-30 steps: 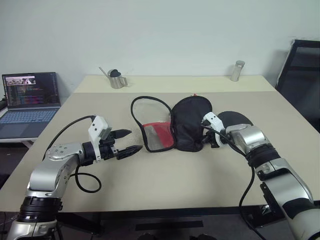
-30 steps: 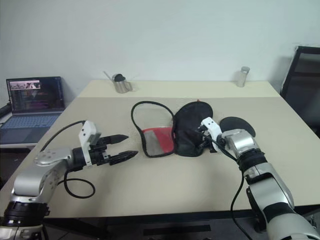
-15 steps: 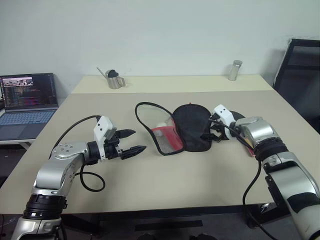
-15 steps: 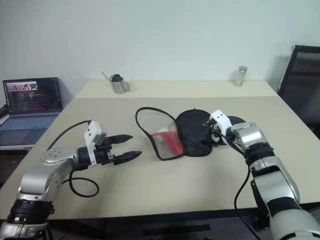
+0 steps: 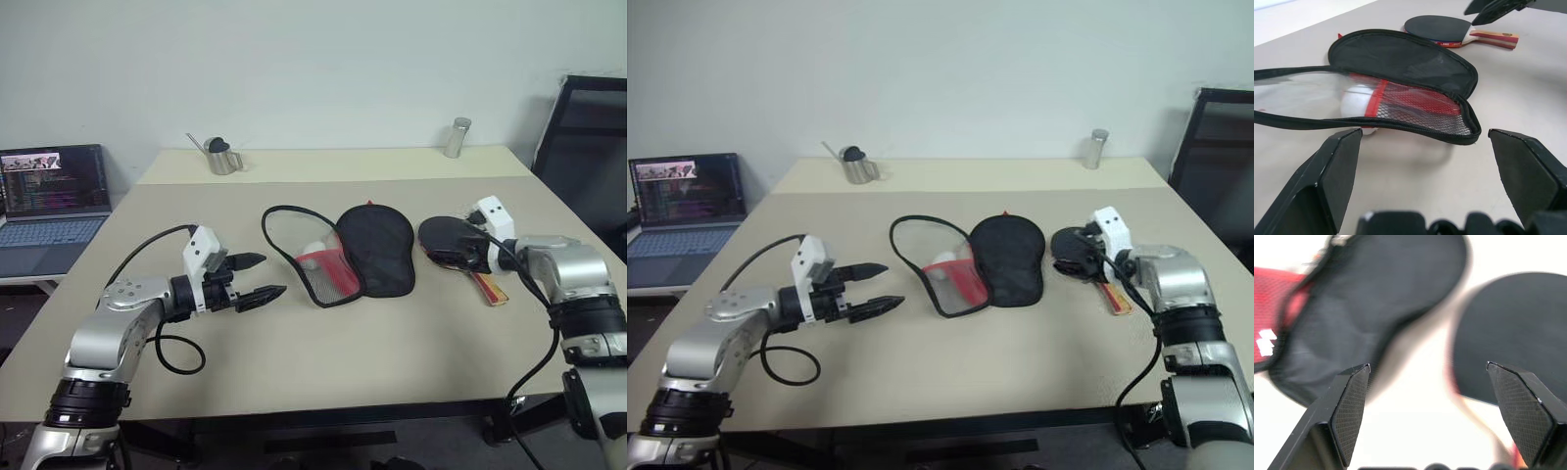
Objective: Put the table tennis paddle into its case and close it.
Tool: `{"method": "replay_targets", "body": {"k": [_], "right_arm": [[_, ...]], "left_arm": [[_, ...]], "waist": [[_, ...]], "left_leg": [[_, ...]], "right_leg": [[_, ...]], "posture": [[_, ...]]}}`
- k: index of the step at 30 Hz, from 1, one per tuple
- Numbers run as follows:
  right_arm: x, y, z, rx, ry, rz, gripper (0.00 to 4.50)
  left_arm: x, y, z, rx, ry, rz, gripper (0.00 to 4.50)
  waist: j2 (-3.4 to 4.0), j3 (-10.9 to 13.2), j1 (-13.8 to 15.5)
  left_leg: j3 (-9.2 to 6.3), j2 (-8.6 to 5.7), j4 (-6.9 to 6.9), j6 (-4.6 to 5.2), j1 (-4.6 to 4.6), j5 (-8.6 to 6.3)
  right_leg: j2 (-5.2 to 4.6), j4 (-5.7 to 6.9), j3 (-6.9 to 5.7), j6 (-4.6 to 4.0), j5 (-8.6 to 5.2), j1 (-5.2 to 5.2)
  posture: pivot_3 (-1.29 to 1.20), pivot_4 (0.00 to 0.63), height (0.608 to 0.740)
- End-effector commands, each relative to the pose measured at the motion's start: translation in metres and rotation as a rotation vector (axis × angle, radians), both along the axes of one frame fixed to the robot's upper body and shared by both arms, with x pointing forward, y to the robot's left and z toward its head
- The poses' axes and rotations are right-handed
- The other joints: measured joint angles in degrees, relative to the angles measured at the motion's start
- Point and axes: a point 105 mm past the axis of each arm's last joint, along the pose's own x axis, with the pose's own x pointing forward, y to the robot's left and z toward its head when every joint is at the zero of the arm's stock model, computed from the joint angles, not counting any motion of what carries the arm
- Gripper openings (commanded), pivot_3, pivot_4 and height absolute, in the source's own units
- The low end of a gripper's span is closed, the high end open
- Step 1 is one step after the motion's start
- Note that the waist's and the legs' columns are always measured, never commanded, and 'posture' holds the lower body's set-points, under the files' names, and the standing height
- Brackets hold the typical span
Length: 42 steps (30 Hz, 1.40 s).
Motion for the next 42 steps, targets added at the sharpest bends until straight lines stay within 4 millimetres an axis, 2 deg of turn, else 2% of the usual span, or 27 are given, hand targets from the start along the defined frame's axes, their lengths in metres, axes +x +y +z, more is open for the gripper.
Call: {"method": "replay_targets", "body": {"k": [1,7,13,23,33,36,39,42], "right_arm": [[0.000,-0.020,0.008,0.006,-0.073,-0.116,4.17],[-0.007,-0.032,-0.013,-0.005,-0.042,-0.165,4.17],[-0.009,-0.043,-0.024,-0.011,-0.025,-0.202,4.17],[0.002,-0.043,-0.035,0.027,-0.001,-0.243,4.17],[0.015,-0.032,-0.044,0.041,0.022,-0.251,4.17],[0.016,-0.032,-0.046,0.027,0.030,-0.255,3.61],[0.016,-0.035,-0.046,0.009,0.031,-0.265,2.48],[0.016,-0.038,-0.044,-0.013,0.020,-0.271,1.58]], "left_arm": [[-0.003,0.008,0.025,-0.009,-0.042,-0.021,4.50],[-0.007,0.021,0.039,0.019,-0.025,-0.045,4.50],[-0.004,0.033,0.055,0.025,-0.072,-0.027,4.50],[0.000,0.020,0.054,0.018,-0.087,-0.051,4.50],[0.001,0.018,0.053,0.017,-0.082,-0.048,4.50],[0.000,0.018,0.052,0.018,-0.083,-0.045,4.50],[-0.001,0.018,0.052,0.020,-0.083,-0.041,4.50],[-0.002,0.019,0.051,0.024,-0.081,-0.034,4.50]], "waist": [[0.00,0.0,0.0],[0.00,0.0,-0.2],[0.00,0.0,-0.2],[-0.01,0.0,-0.3],[-0.01,0.0,-0.3],[-0.03,0.0,-0.3],[-0.03,0.0,-0.4],[-0.04,0.0,-0.4]], "left_leg": [[0.01,0.00,0.00,0.00,0.00,0.00],[0.04,0.00,-0.01,0.00,0.00,0.00],[0.04,0.00,0.00,0.00,0.01,0.00],[0.05,0.00,0.00,0.00,0.01,0.00],[0.07,0.00,0.01,0.00,0.01,0.00],[0.07,0.01,0.02,0.00,0.01,0.00],[0.08,0.01,0.02,0.00,0.03,0.00],[0.09,0.01,0.03,0.00,0.05,0.00]], "right_leg": [[0.00,0.00,0.00,0.00,0.00,0.00],[0.03,0.00,0.02,0.00,0.00,-0.02],[0.05,0.00,0.03,0.00,0.00,-0.02],[0.07,-0.01,0.14,0.02,0.01,-0.01],[0.08,0.01,0.18,0.03,0.03,-0.01],[0.08,0.01,0.18,0.03,0.03,-0.01],[0.08,0.02,0.20,0.03,0.04,-0.01],[0.11,0.03,0.21,0.02,0.05,0.00]], "posture": [[0.00,0.150,0.740],[0.00,0.150,0.740],[0.00,0.150,0.740],[0.00,0.150,0.740],[0.00,0.150,0.740],[0.00,0.150,0.740],[0.00,0.150,0.740],[0.00,0.150,0.740]]}}
